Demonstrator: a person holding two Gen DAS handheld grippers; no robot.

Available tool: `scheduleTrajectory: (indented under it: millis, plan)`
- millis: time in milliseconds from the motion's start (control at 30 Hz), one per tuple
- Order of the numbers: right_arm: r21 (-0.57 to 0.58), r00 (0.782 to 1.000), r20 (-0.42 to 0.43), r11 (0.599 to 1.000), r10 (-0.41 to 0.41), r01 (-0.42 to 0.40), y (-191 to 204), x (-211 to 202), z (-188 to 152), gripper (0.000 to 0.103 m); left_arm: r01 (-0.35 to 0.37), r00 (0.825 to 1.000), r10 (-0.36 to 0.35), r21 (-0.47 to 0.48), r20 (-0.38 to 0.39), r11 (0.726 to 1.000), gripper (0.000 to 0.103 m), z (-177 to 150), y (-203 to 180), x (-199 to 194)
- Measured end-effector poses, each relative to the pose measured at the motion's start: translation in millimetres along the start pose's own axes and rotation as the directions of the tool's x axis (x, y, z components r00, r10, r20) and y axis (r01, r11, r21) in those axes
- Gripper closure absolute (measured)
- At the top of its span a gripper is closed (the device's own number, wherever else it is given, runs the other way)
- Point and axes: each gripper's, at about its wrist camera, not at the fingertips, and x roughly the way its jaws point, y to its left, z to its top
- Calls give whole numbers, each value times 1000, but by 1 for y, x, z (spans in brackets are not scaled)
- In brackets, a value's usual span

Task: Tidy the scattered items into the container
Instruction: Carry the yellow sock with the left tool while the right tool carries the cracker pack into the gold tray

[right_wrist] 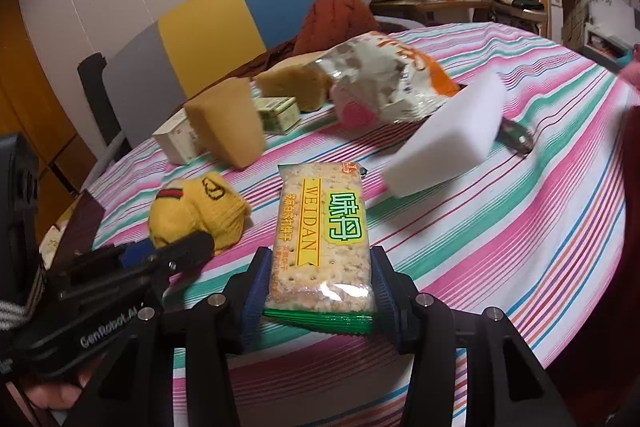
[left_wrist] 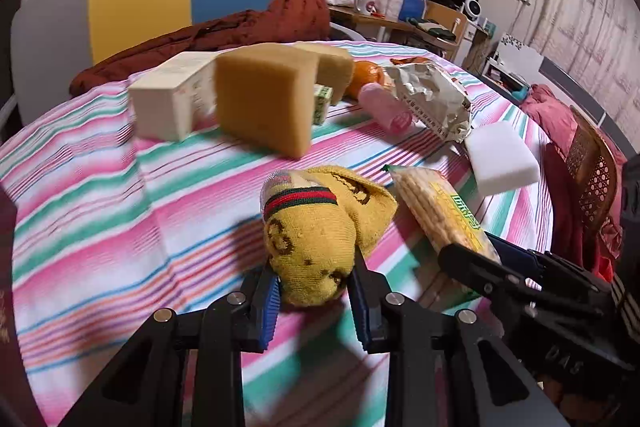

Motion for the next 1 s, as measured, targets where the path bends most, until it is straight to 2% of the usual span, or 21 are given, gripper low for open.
scheduleTrajectory:
  millis: [233,533,867,1000]
  plan:
    - [37,994,-55,995,96,-94,21,-4,-10,54,-16,1000,16,-43,2,999,74,-19,17,-23]
    - [46,969,-122,976,216,-212,56,-5,-19,54,-18,999,22,-129,30,992,75,-42,46,-65]
    - [-21,937,-155,947,312,-319,110,-13,-16,54,-31,994,53,-221,94,975,75,-48,77,-108]
    - [-55,924,-163,931,347,-360,134,-18,-11,54,-53,987,88,-252,132,966,75,-49,93,-131]
